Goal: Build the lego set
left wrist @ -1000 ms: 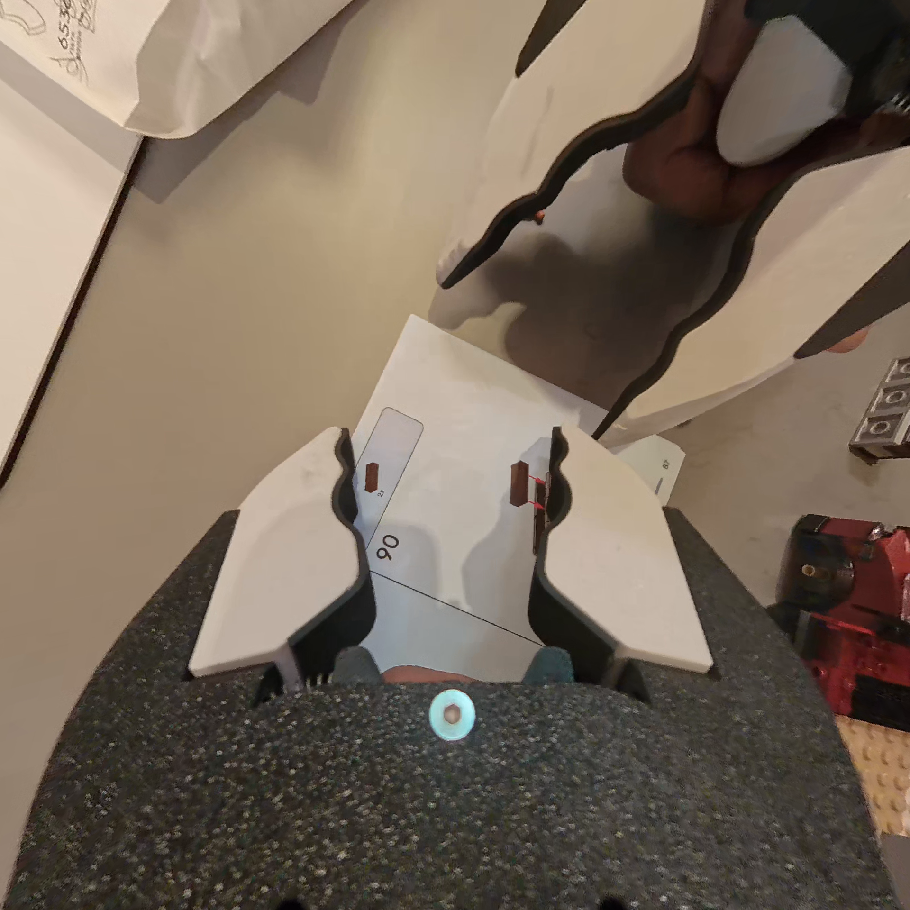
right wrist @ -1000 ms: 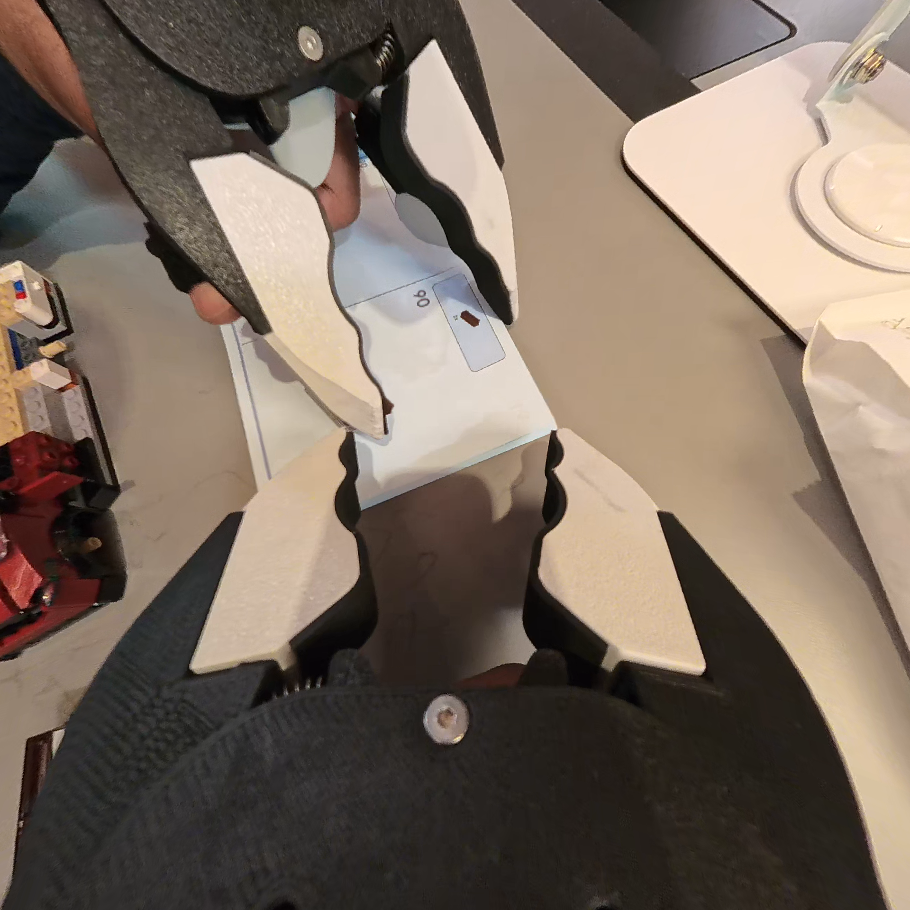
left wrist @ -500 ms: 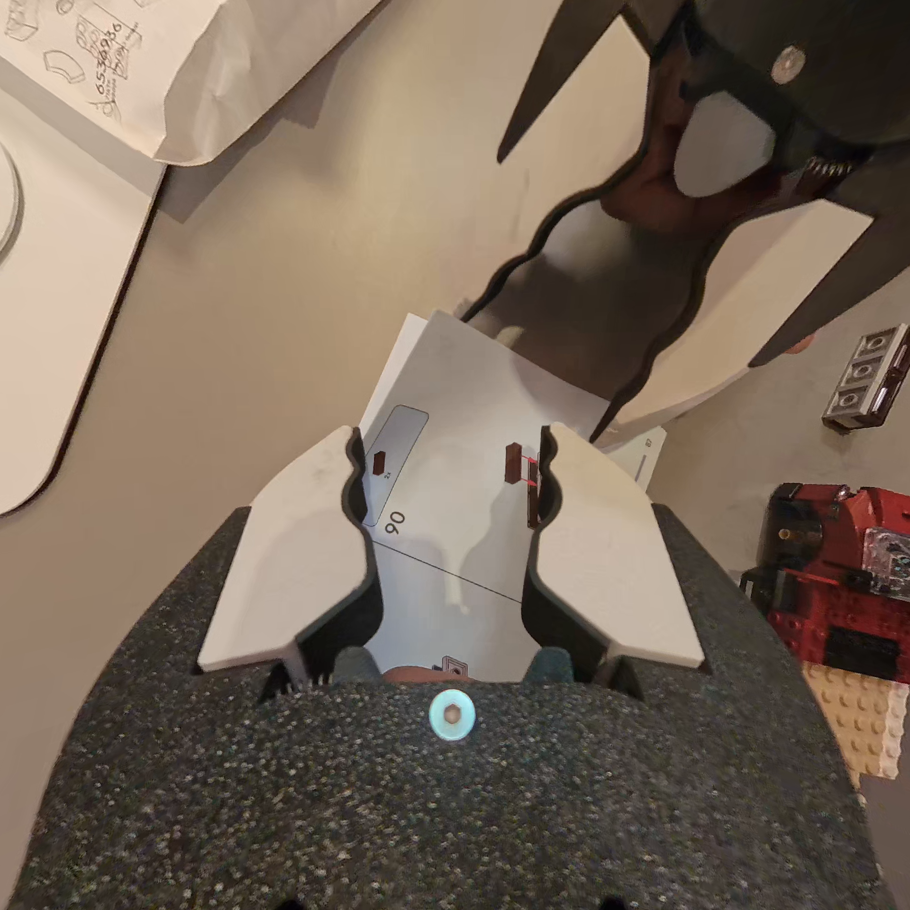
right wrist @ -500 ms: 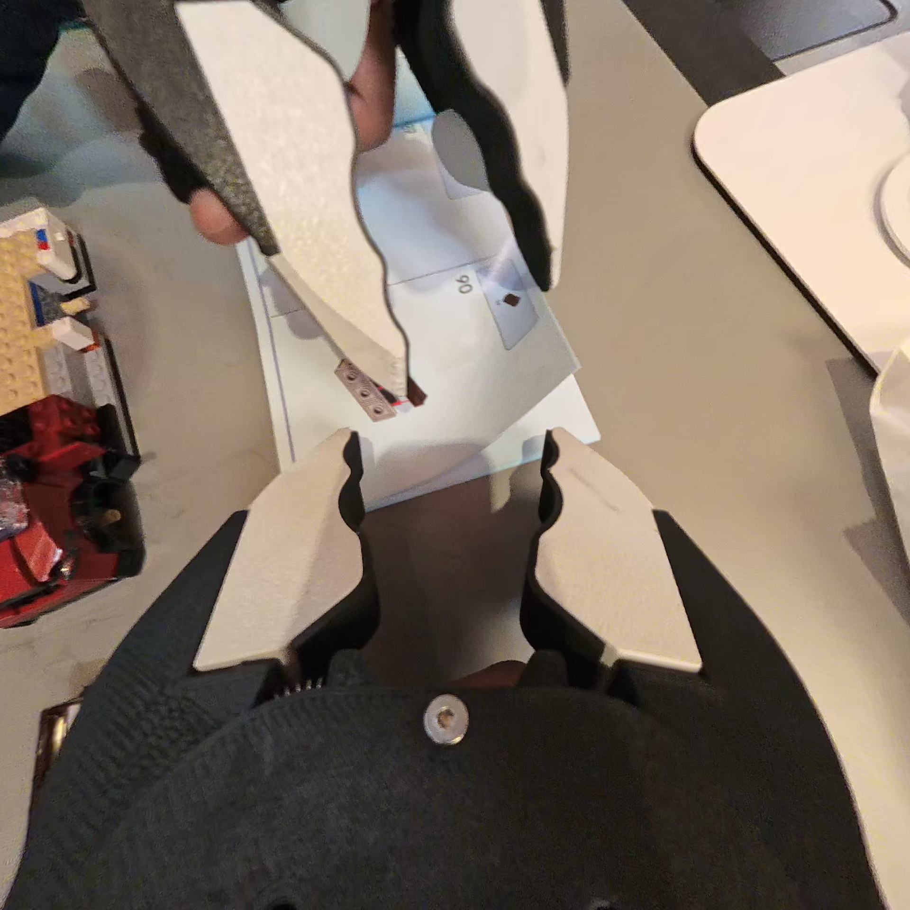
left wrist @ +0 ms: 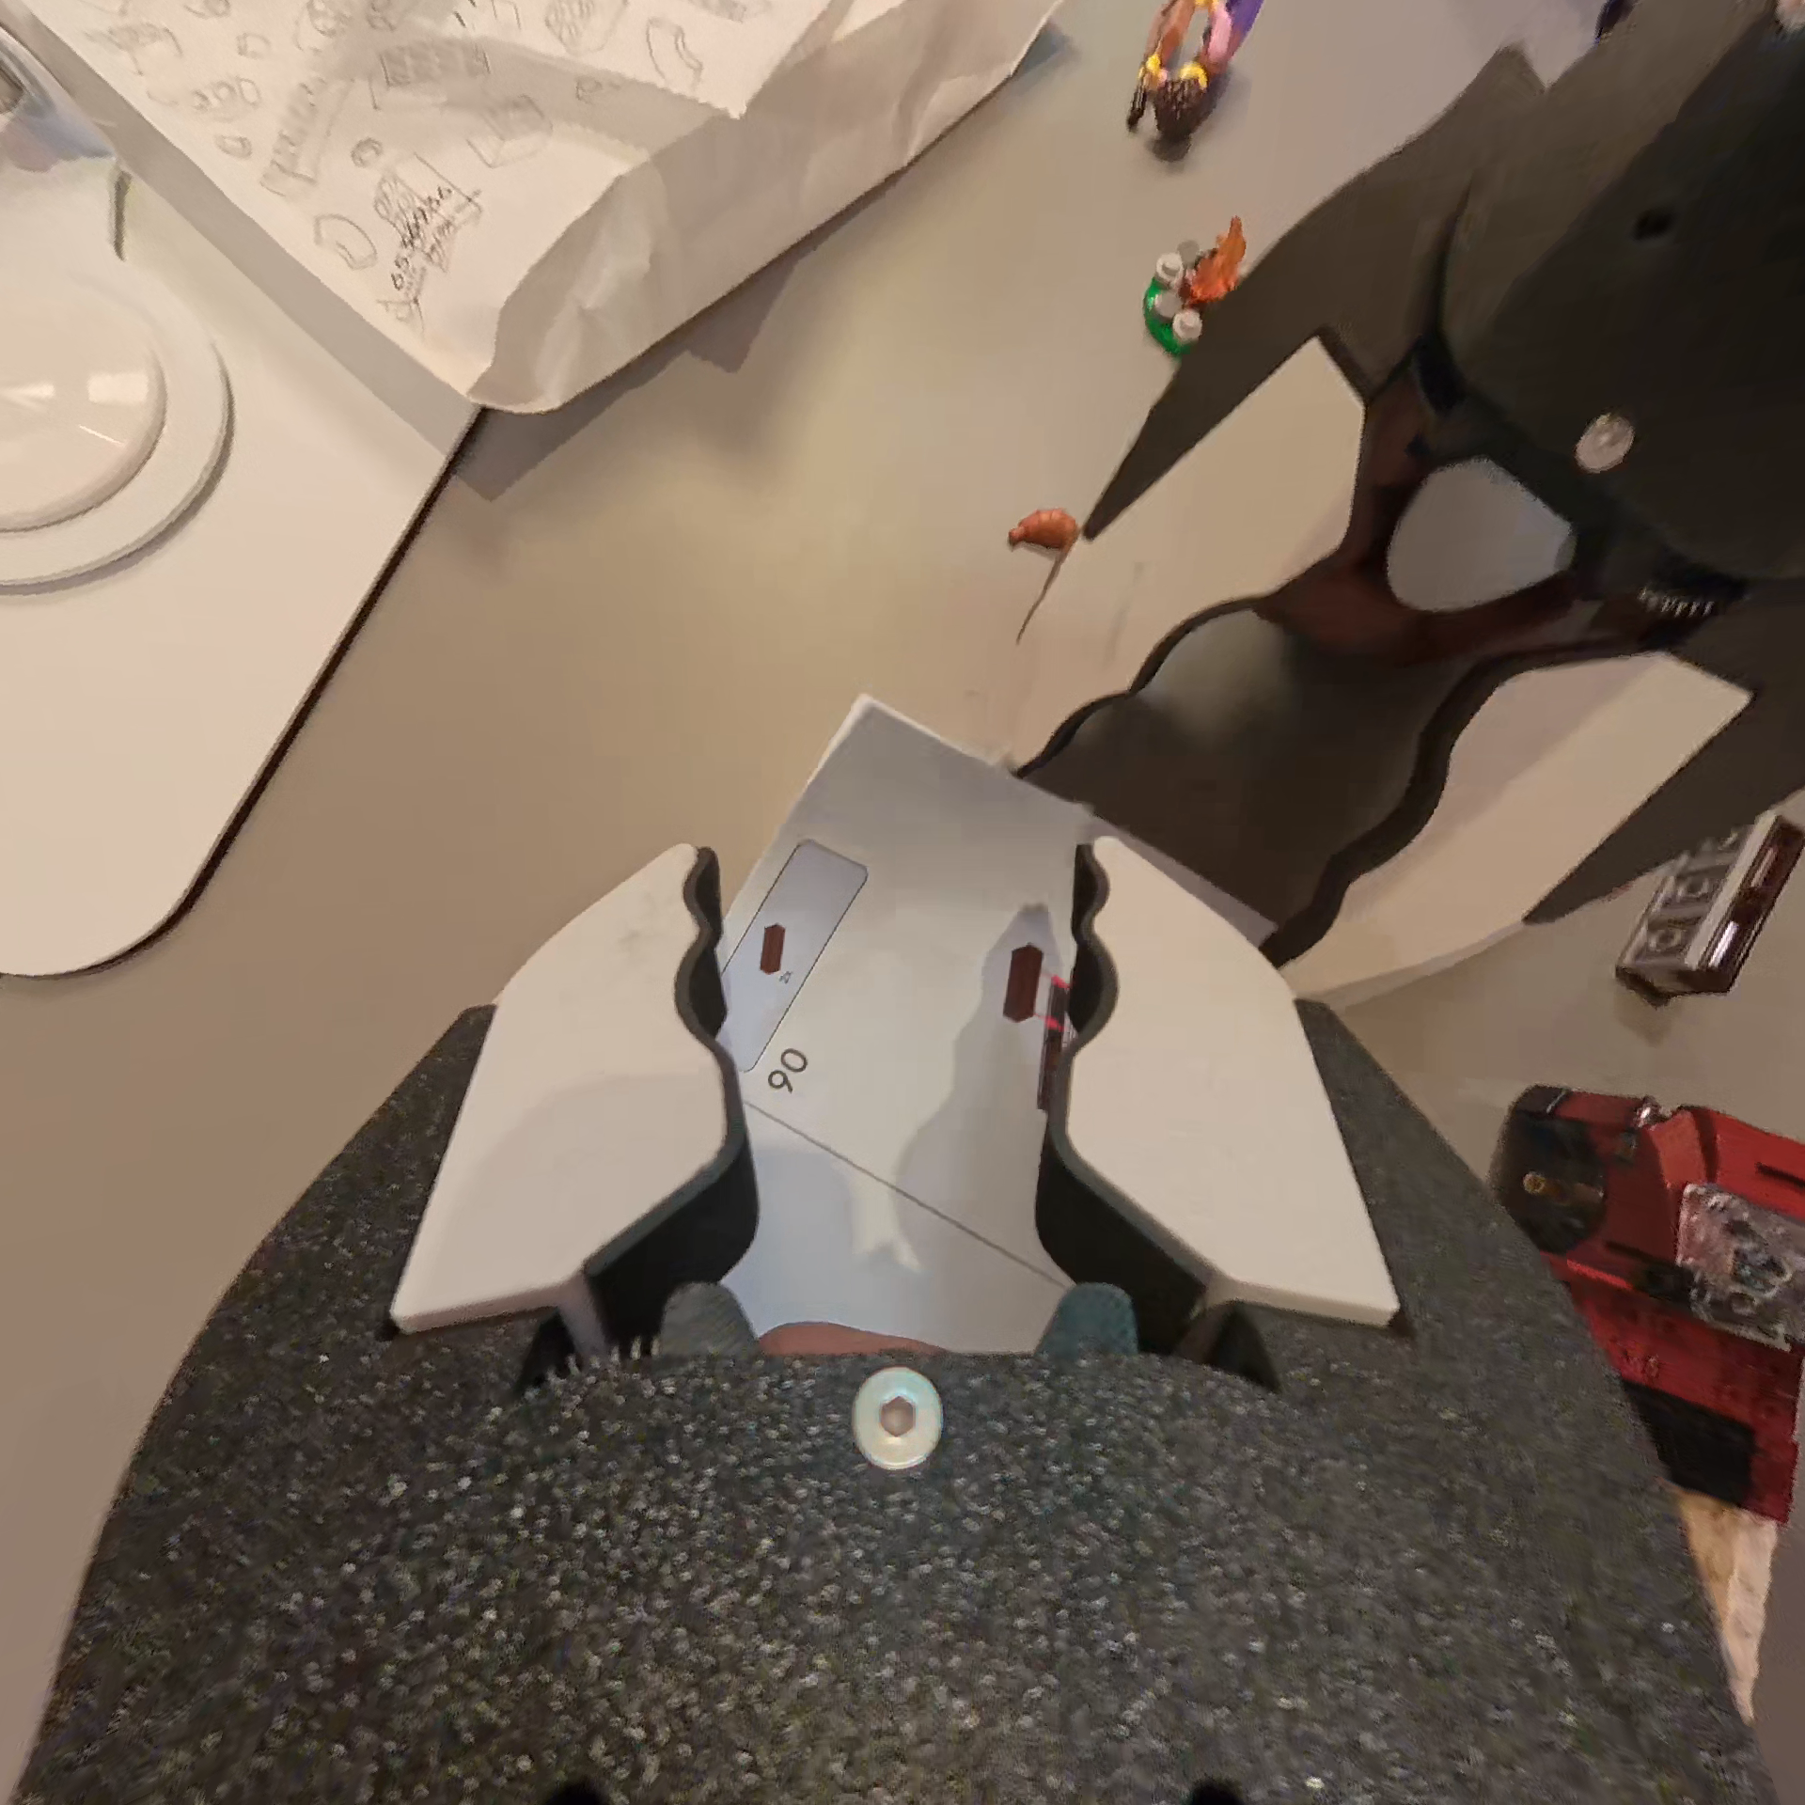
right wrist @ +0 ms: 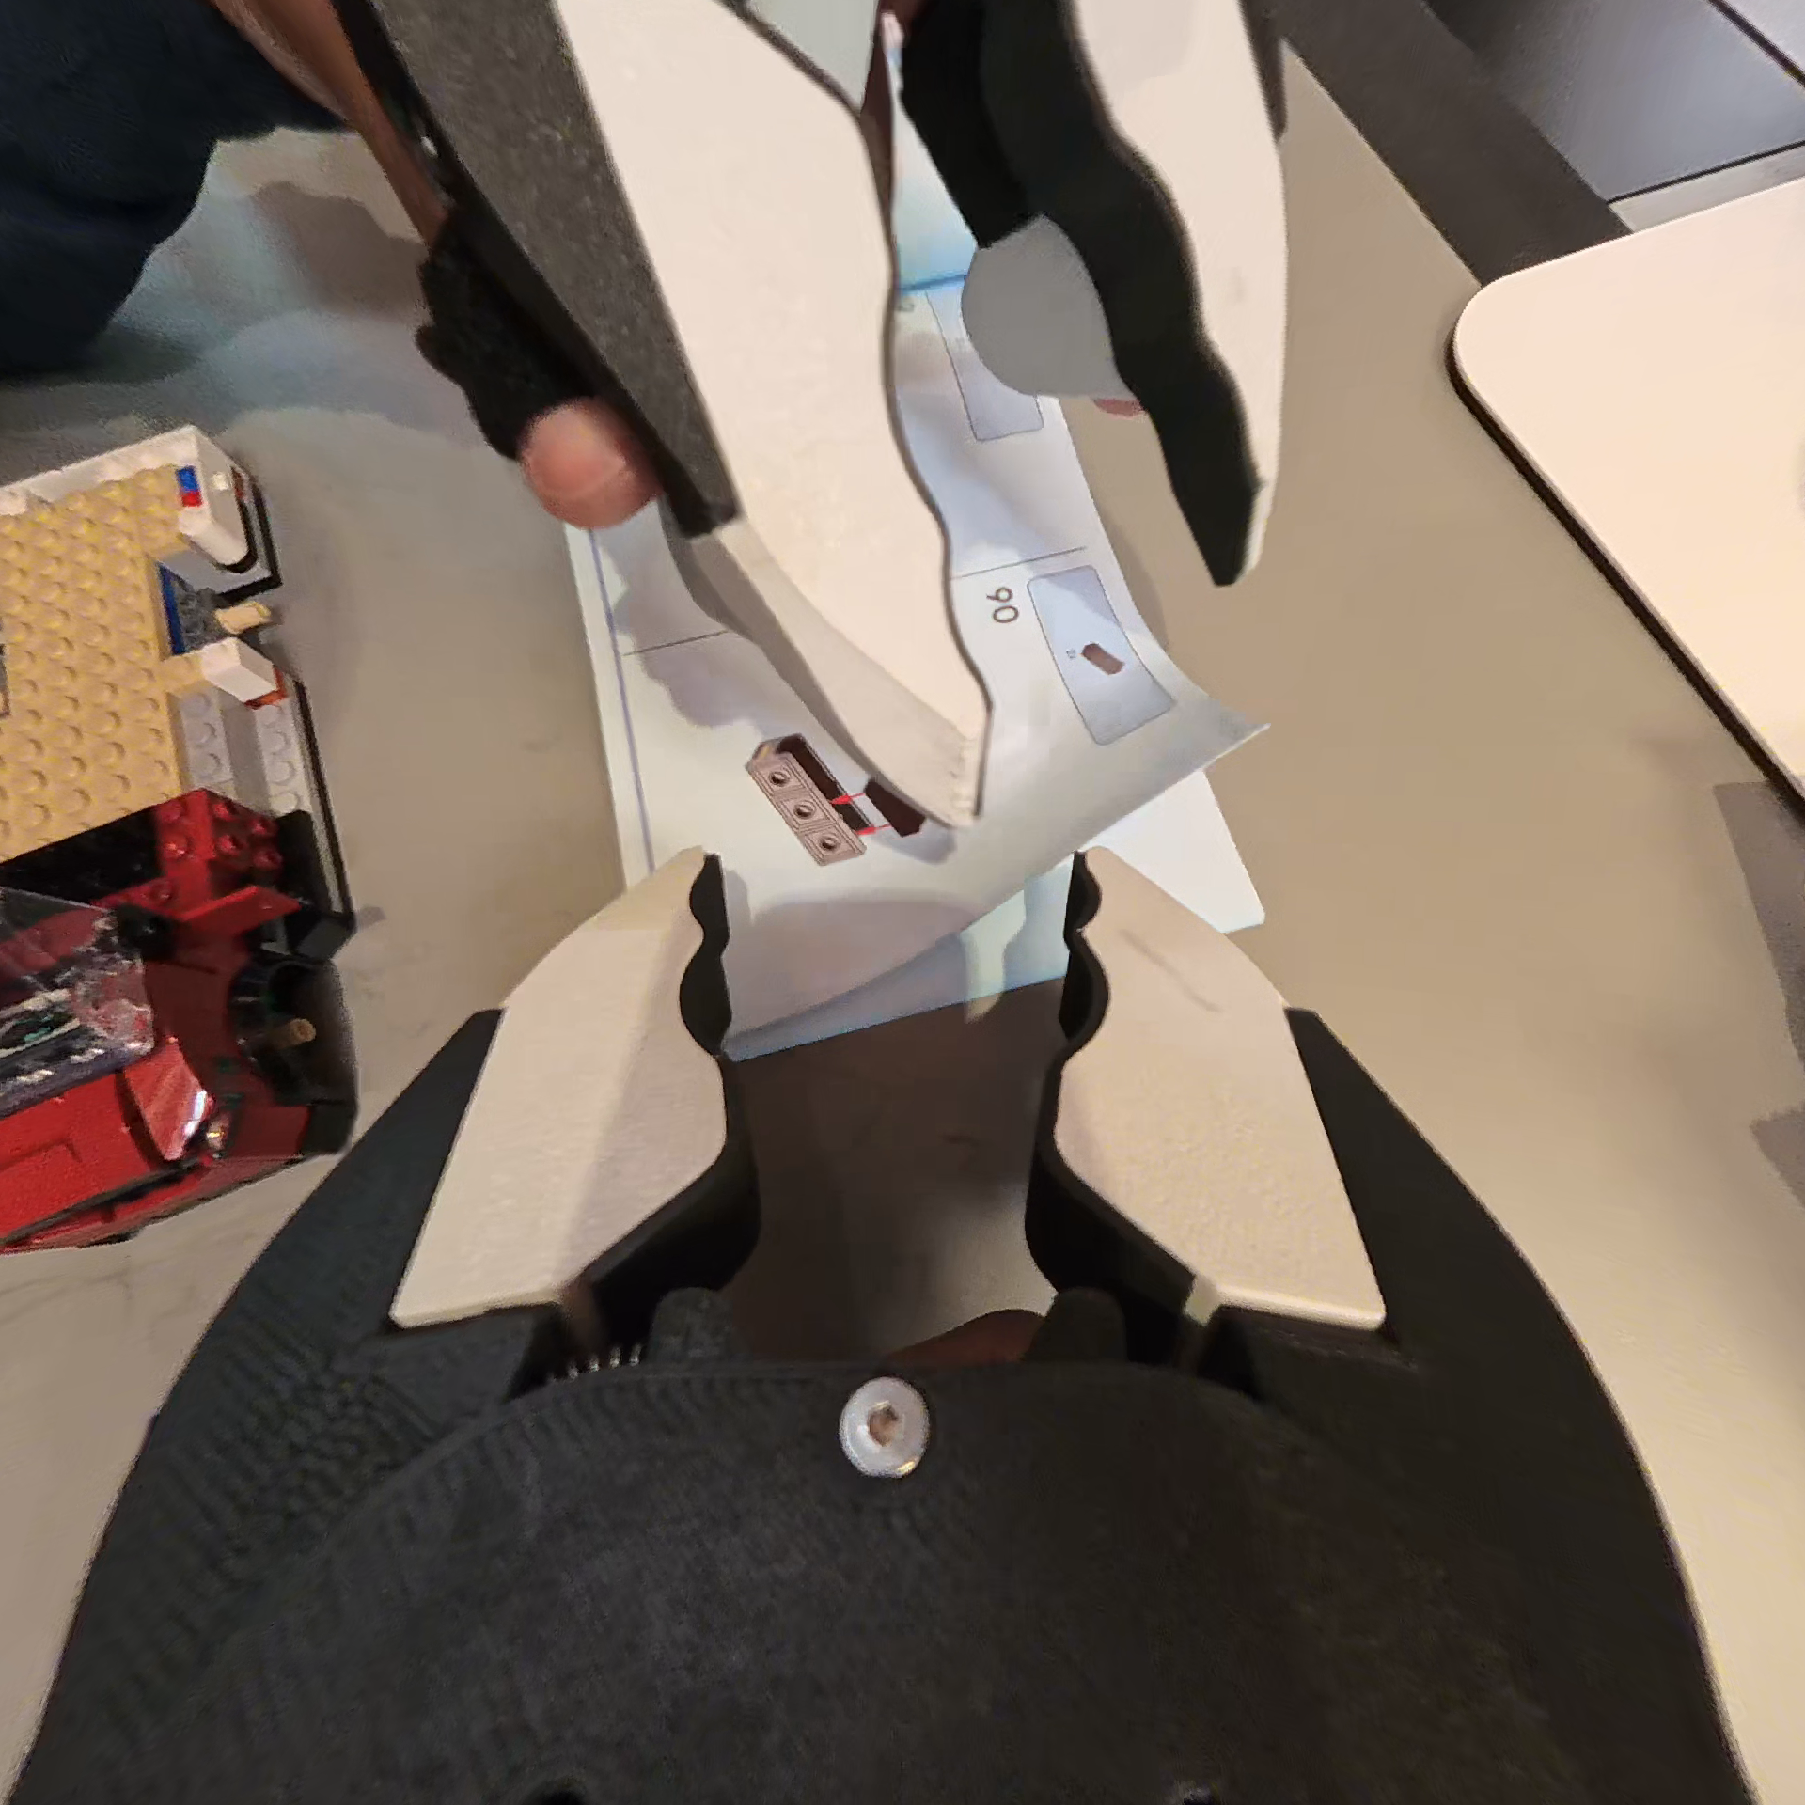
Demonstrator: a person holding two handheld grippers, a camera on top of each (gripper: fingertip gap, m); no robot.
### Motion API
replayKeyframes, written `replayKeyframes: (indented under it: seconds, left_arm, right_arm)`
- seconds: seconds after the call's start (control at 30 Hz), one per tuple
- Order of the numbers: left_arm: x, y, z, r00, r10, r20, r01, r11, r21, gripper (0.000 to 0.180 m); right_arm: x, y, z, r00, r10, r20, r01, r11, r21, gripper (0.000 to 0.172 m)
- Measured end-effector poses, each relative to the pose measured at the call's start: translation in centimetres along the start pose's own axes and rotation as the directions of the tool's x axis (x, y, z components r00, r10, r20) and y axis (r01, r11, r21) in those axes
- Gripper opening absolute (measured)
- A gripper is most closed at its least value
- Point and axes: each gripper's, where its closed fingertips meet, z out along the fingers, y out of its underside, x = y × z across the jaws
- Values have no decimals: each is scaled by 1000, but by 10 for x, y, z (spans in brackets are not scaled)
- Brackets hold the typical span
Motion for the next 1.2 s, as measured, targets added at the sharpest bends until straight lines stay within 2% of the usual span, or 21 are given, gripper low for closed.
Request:
replayKeyframes:
  seconds: [0.23, 0.43, 1.2]
  left_arm:
    - [-11, -12, -1, 992, -121, 42, 117, 989, 86, 70]
    - [-20, -9, 3, 981, -179, 74, 171, 980, 97, 69]
    - [-20, -8, 2, 981, -182, 65, 176, 980, 89, 66]
  right_arm:
    - [-4, -1, 1, 1000, -21, 3, 21, 1000, 4, 67]
    - [-4, -1, 1, 1000, -18, 6, 18, 1000, 2, 67]
    - [-2, 0, 1, 1000, 5, 15, -5, 1000, 2, 67]
